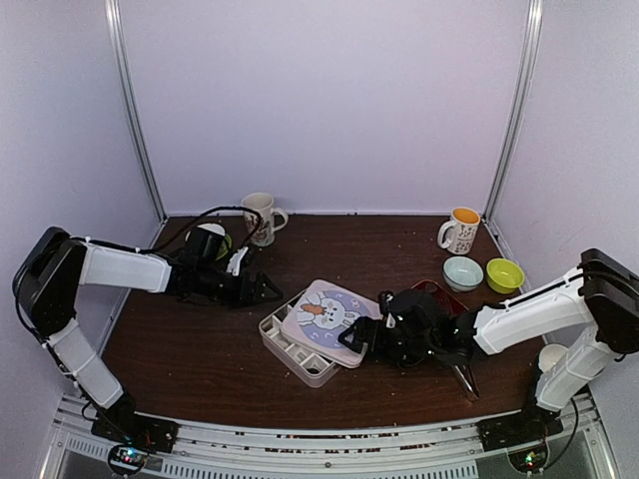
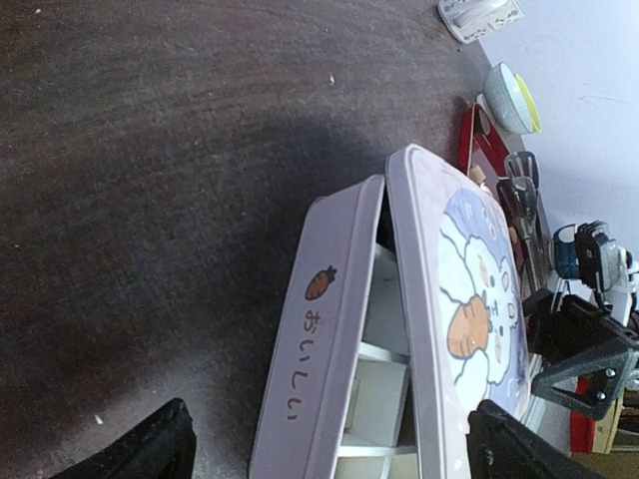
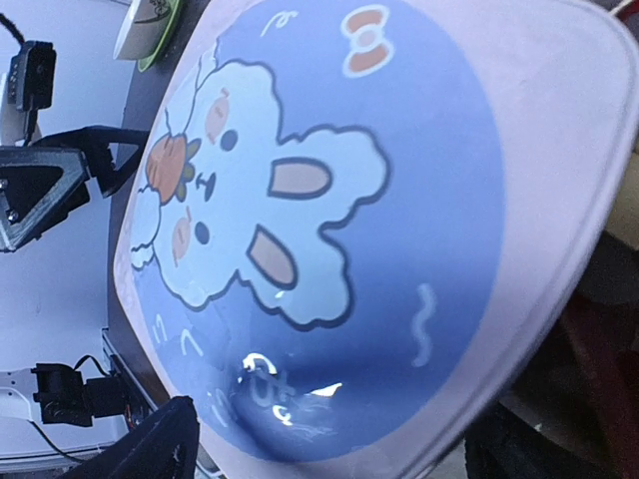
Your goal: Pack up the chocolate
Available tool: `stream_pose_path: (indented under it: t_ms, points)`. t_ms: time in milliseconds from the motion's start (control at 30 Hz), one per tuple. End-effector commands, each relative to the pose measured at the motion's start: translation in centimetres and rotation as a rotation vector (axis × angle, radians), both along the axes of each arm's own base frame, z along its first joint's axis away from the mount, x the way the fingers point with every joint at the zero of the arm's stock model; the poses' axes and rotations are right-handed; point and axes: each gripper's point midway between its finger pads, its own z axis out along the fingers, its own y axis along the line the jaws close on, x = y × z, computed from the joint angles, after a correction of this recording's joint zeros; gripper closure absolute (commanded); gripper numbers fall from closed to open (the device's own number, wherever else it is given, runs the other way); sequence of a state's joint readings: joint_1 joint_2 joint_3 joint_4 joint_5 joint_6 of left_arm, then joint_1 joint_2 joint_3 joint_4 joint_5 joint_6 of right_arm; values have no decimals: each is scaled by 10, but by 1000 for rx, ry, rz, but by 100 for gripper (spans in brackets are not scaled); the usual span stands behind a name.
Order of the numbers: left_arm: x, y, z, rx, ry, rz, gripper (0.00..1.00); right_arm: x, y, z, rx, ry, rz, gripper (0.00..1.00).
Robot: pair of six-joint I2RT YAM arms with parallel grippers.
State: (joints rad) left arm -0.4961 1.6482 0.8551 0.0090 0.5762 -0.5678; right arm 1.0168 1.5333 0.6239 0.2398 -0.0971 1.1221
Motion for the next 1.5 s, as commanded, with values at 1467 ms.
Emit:
stream_pose_path:
  t_ms: [1467]
  points:
    - [-79,2,67,-70,-59,192,5,23,-45,82,-189,-230,258,1]
